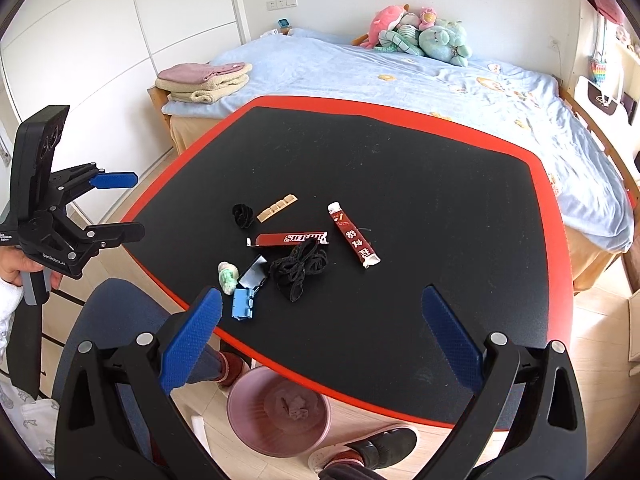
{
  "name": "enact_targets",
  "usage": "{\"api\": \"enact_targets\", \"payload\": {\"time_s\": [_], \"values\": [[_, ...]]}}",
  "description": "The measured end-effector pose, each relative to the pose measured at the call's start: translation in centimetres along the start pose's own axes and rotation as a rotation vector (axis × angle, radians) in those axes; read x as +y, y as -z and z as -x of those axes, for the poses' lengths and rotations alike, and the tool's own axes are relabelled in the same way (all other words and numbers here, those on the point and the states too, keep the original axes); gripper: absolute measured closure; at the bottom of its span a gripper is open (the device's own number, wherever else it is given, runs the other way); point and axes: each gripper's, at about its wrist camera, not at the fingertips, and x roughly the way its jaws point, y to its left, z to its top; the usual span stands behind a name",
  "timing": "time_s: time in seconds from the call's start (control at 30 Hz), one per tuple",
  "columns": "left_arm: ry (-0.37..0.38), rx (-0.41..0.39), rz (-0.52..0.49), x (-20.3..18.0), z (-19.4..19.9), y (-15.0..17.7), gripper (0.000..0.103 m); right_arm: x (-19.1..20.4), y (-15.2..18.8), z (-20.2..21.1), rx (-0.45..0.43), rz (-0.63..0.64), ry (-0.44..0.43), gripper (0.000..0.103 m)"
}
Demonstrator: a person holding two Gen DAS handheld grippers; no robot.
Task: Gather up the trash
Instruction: 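Move both tools back toward the table, then grasp the black hair tie with the left tool while the right tool grasps the red tube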
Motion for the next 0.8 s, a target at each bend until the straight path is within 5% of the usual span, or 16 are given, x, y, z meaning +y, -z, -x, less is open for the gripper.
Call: {"api": "enact_targets", "payload": {"time_s": [0.67, 0.8], "values": [[0.035, 0.178, -0.050, 2.3, -8.9, -2.4, 0.008, -3.2, -3.1, -11.2, 0.190, 0.138, 0.017, 0.005], [0.041, 0.195, -0.055, 2.5, -10.1, -2.4, 0.008, -3.7, -3.2, -12.6, 0.212, 0.148, 0.011, 0.019]]}}
